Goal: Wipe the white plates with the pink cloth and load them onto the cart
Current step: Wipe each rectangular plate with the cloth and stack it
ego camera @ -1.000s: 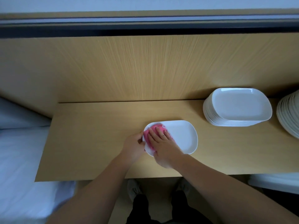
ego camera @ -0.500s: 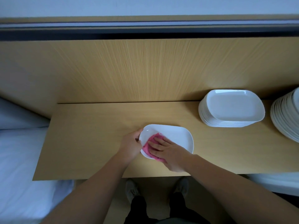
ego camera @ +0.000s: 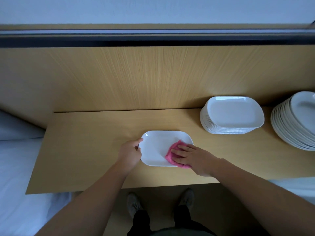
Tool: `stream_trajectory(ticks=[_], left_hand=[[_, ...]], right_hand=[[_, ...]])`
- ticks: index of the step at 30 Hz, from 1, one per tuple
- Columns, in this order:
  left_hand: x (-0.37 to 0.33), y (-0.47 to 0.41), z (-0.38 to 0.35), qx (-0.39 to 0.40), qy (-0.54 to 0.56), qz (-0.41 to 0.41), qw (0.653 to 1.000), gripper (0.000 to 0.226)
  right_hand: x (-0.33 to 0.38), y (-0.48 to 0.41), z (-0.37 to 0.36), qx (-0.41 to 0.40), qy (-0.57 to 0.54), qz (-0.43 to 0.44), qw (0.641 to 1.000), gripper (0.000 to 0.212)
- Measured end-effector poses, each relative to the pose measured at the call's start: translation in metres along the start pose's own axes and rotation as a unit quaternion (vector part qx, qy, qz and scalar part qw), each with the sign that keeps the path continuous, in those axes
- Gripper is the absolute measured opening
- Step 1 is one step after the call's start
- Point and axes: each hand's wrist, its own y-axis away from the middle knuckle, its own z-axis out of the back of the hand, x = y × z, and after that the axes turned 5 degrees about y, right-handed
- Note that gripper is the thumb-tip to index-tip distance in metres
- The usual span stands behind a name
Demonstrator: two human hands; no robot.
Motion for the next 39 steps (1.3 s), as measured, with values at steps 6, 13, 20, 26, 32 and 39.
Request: stream_trajectory(ticks=[6,13,20,26,32,39], left_hand=[[-0.001,0.002,-0.001,-0.004,-0.025,-0.017,1.000,0.047],[-0.005,0.011,0.003,0.024,-0.250,-0.123,0.960,0.053],[0.000,0.035,0.001,0.169,-0.420,-0.244,0.858,0.061],[0.001,0.031,-0.009,0.146,-0.466,-0.216,0.846,0.056],[0.015,0.025,-0.009,0.141,-0.480,-0.267,0.824,0.058],[-0.004,0.023,0.004,0.094,-0.407,-0.345,0.840,0.035]], right_hand=[[-0.010,0.030,0.016,0.014,0.033,-0.041,0.999,0.056],[-0.015,0.037,0.018,-0.186,-0.201,-0.187,0.944,0.066],[0.006,0.035,0.036,-0.256,-0.428,-0.264,0.826,0.036],[0.011,0.044,0.036,-0.273,-0.422,-0.307,0.808,0.059],[0.016,0.050,0.042,-0.306,-0.435,-0.295,0.794,0.061],[0.012,0.063,0.067,-0.354,-0.447,-0.285,0.771,0.061]])
